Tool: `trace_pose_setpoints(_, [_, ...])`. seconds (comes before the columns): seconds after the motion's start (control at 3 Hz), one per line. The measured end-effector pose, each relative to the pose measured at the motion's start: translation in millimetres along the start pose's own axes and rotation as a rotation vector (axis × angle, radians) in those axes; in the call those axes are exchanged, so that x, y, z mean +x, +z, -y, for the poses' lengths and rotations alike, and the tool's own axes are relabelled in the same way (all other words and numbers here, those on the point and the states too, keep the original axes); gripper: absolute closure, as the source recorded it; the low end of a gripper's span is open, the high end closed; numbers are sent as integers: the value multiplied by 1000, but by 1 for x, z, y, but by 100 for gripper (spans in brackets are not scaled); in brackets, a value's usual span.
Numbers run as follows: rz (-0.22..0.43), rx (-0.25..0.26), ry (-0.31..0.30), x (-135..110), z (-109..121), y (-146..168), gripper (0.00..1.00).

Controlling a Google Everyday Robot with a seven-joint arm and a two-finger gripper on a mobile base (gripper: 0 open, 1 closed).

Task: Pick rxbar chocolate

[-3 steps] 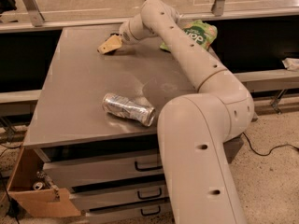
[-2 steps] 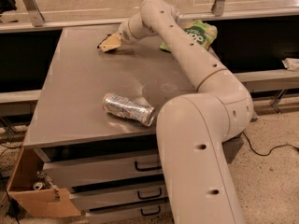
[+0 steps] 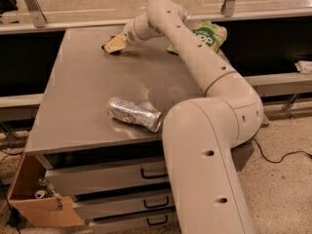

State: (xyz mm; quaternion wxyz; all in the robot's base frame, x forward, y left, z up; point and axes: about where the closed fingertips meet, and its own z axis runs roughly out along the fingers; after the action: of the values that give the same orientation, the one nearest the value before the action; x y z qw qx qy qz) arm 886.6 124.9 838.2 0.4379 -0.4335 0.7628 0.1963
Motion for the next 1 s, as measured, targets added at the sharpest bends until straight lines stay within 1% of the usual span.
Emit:
trace_pose_setpoints(0.33, [42, -20, -82, -22, -17, -44, 100])
trace_pose_setpoints(0.67, [156, -20, -214, -53, -45, -134, 100])
trace_pose_setpoints(1.0, [164, -42, -280, -45, -65, -152, 100])
